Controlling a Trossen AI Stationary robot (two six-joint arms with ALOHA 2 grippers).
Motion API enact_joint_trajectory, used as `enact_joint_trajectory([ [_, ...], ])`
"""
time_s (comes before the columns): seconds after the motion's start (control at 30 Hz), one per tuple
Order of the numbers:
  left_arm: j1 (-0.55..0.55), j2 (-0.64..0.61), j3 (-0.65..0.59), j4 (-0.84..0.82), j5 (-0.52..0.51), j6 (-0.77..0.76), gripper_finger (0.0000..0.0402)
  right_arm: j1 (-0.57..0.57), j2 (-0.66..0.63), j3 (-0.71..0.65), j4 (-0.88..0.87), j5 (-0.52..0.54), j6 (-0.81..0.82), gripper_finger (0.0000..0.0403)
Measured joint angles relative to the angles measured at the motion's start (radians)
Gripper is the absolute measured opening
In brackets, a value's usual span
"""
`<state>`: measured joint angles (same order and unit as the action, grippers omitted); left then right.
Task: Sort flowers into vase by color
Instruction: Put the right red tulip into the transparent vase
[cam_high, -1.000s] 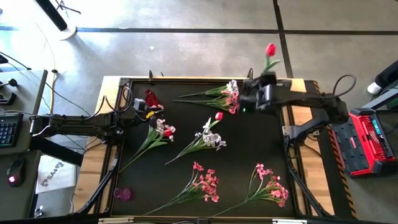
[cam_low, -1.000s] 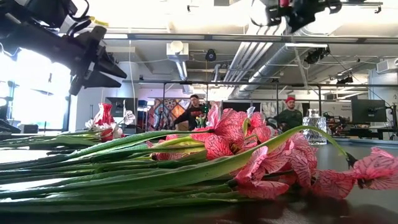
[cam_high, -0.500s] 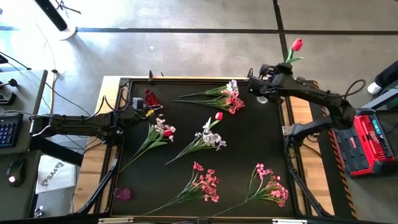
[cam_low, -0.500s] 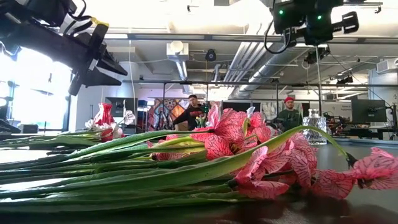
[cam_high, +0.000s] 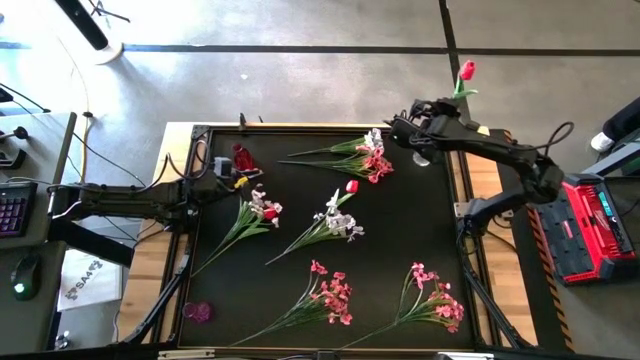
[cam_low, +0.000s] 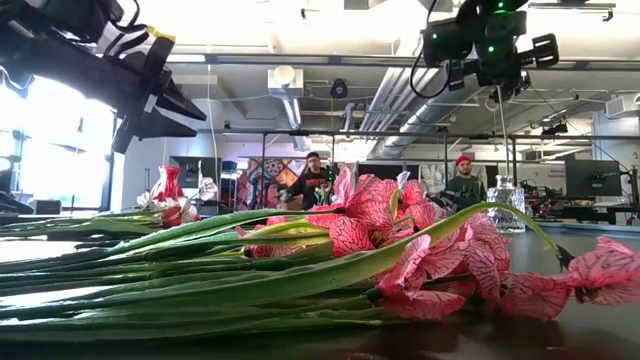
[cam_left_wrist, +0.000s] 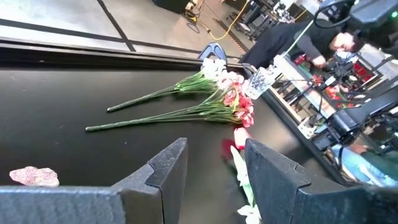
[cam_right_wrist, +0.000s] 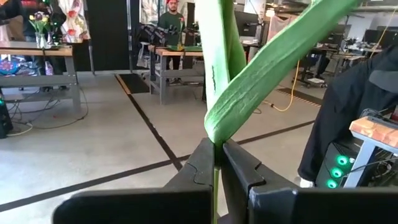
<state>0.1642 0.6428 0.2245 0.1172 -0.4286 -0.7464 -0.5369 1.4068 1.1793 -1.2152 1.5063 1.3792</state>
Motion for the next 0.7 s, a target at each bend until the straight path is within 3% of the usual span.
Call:
enact_joint_trajectory([
  [0.7,0.000,0.104,0.000,0.016,0.000,-0.002,0.0149,0.022,0.007,0.042,0.014,-0.015,-0.053,0.0000],
])
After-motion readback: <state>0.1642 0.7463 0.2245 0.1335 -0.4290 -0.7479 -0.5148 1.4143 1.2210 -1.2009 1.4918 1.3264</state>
